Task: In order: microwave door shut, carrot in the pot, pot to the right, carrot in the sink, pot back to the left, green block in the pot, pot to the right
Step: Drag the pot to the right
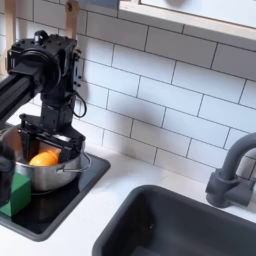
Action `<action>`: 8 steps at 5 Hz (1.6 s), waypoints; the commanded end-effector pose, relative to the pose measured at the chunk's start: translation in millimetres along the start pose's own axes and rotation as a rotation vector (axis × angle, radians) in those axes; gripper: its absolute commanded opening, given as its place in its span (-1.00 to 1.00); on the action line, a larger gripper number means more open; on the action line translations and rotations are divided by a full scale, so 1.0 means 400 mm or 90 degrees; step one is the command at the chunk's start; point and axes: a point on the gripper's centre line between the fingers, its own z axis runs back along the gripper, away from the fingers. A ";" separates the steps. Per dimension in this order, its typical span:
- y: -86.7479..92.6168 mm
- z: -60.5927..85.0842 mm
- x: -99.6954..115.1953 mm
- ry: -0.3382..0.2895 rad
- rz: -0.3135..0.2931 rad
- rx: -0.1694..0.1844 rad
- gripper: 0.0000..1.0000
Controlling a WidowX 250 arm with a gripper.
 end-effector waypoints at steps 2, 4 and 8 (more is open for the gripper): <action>-0.041 -0.003 -0.001 0.002 -0.009 -0.018 1.00; -0.079 -0.013 -0.002 0.008 -0.030 -0.025 1.00; -0.182 -0.012 -0.030 0.016 -0.070 -0.051 1.00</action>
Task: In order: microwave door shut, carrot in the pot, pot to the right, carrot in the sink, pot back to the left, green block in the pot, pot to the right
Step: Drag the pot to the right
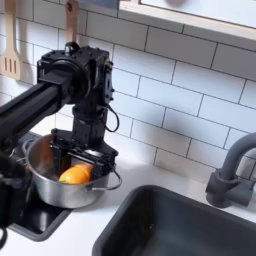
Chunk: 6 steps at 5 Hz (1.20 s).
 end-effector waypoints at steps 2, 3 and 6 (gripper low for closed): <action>-0.077 -0.013 -0.003 0.009 -0.033 -0.019 1.00; -0.075 -0.016 -0.003 0.010 -0.030 -0.019 1.00; -0.071 -0.017 0.004 0.006 -0.026 -0.019 -1.00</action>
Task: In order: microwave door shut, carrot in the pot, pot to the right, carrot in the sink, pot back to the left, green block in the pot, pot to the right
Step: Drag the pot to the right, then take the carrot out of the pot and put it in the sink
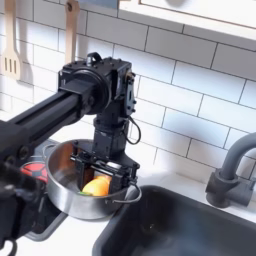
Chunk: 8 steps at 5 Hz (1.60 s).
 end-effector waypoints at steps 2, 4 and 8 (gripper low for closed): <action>-0.002 0.033 0.009 -0.021 -0.001 0.007 -1.00; -0.004 0.106 0.012 -0.039 -0.001 0.022 -1.00; -0.104 0.191 -0.016 -0.070 -0.058 0.002 -1.00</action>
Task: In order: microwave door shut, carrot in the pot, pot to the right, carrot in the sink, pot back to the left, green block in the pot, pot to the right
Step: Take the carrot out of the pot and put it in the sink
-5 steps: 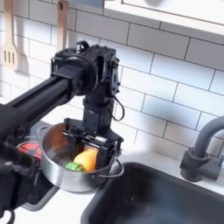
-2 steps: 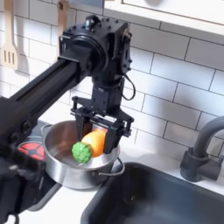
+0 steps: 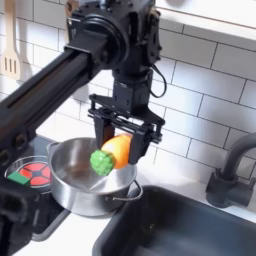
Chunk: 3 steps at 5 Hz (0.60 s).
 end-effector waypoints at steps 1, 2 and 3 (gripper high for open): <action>-0.068 -0.008 -0.001 0.006 -0.041 -0.019 -1.00; -0.107 -0.027 -0.007 0.020 -0.065 -0.028 -1.00; -0.151 -0.062 -0.016 0.040 -0.096 -0.039 -1.00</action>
